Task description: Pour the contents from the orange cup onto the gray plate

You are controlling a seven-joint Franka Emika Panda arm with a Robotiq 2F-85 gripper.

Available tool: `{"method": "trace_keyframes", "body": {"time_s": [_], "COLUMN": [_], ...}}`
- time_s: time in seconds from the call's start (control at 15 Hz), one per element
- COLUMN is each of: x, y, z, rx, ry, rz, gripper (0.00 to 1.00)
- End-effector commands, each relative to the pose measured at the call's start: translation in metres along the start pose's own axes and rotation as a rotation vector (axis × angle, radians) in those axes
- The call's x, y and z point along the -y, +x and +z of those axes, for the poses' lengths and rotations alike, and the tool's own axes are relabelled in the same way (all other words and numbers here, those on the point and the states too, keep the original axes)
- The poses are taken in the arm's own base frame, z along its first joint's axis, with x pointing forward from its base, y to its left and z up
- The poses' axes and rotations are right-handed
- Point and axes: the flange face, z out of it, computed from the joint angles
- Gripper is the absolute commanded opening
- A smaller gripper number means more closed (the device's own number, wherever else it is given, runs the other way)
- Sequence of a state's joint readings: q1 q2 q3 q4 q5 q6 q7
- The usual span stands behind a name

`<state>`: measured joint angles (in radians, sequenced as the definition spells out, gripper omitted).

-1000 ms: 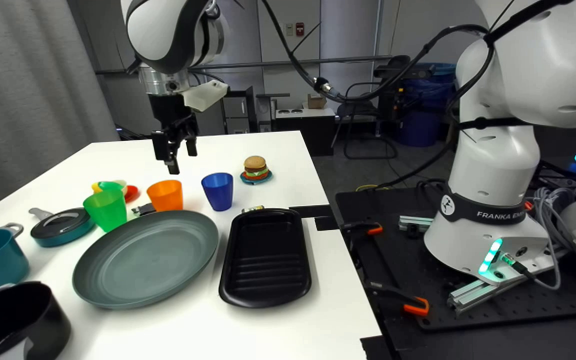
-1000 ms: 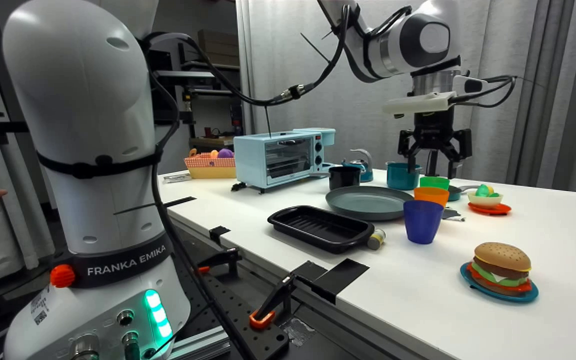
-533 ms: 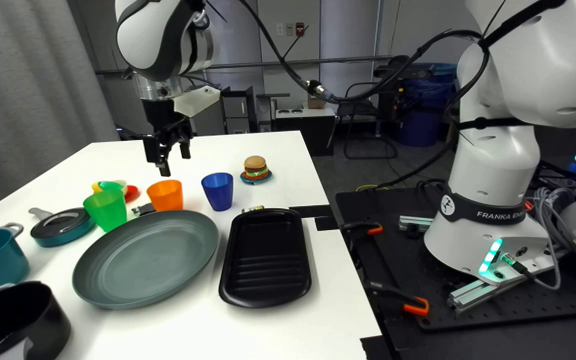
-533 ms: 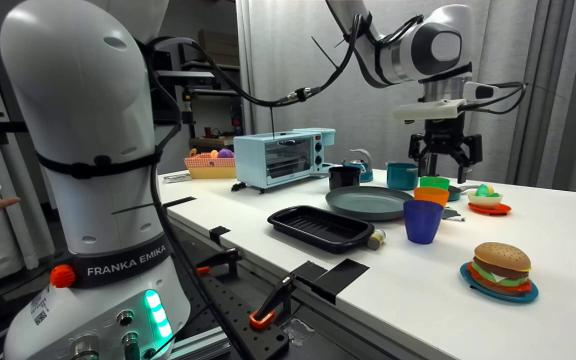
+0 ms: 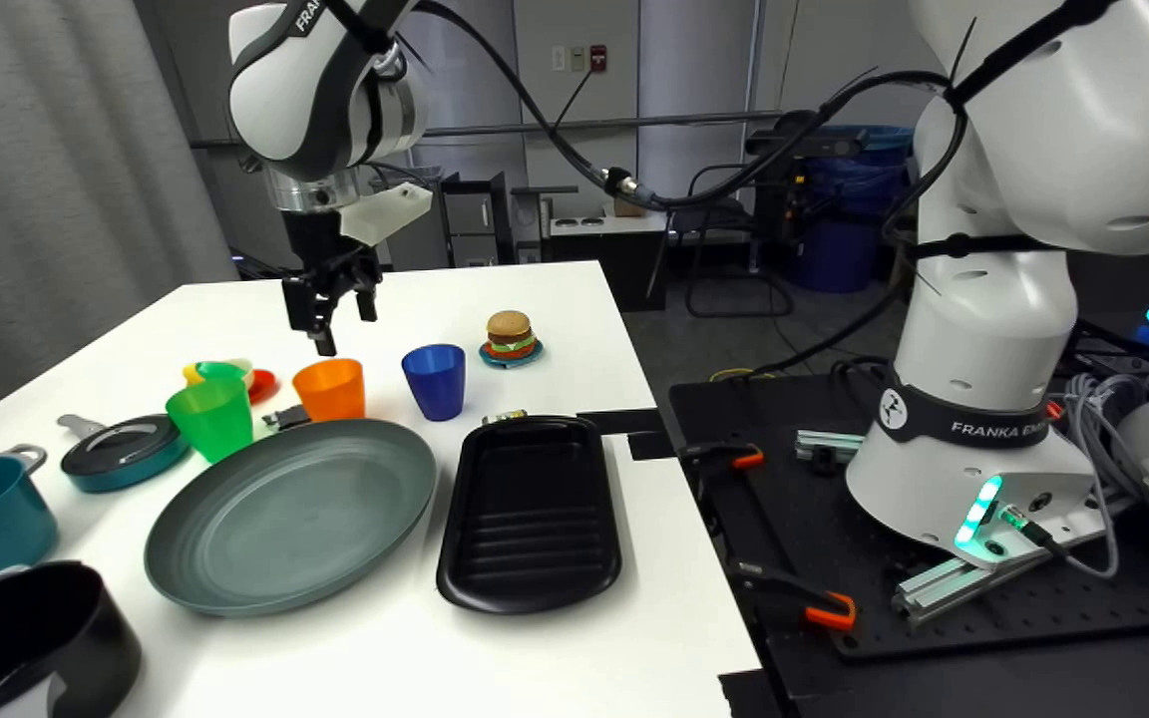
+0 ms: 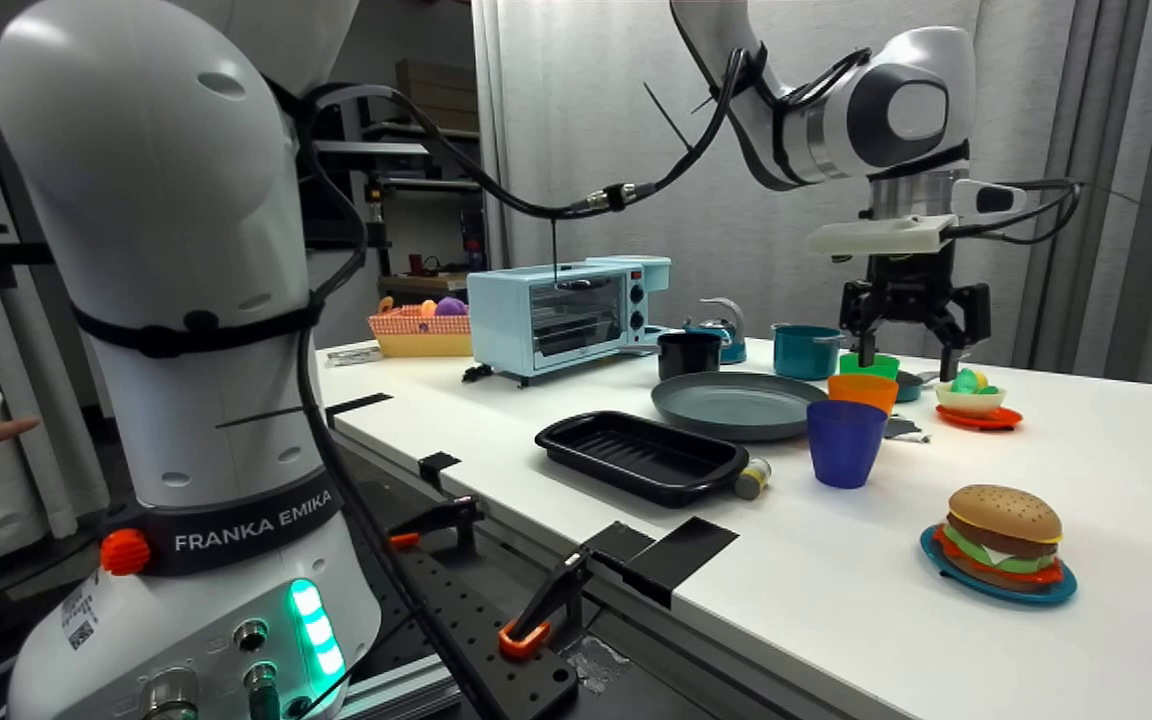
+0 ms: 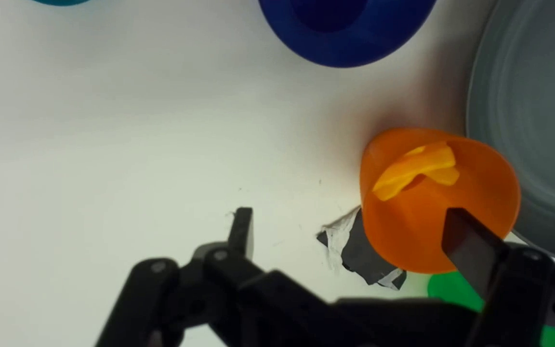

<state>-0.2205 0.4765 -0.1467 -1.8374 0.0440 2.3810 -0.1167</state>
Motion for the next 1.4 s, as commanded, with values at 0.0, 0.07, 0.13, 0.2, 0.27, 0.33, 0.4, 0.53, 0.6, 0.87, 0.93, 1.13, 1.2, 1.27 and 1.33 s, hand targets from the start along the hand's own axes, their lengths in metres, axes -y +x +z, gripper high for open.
{"method": "trace_keyframes", "body": {"time_s": [0.0,0.07,0.13,0.2,0.27,0.33,0.4,0.53,0.6,0.87,0.93,1.13,1.2,1.27,1.33], "x": [-0.010,-0.011,-0.011,-0.011,-0.012,-0.011,-0.011,-0.010,-0.009,-0.006,-0.005,-0.002,-0.001,0.000,0.001], "y": [0.010,0.009,0.009,0.008,0.008,0.007,0.007,0.006,0.006,0.007,0.007,0.010,0.010,0.011,0.011], "z": [0.008,0.011,0.014,0.017,0.020,0.024,0.027,0.033,0.036,0.042,0.042,0.040,0.039,0.037,0.036], "rx": [0.009,0.013,0.017,0.023,0.027,0.032,0.038,0.047,0.049,0.057,0.058,0.053,0.052,0.050,0.048], "ry": [0.007,0.006,0.005,0.005,0.005,0.005,0.005,0.004,0.003,-0.003,-0.004,-0.007,-0.009,-0.010,-0.012], "rz": [0.026,0.027,0.028,0.028,0.027,0.026,0.025,0.023,0.021,0.009,0.007,0.001,-0.001,-0.004,-0.007], "gripper": [1.00,1.00,1.00,1.00,1.00,1.00,1.00,1.00,0.75,0.48,0.41,0.18,0.09,0.02,0.00]}}
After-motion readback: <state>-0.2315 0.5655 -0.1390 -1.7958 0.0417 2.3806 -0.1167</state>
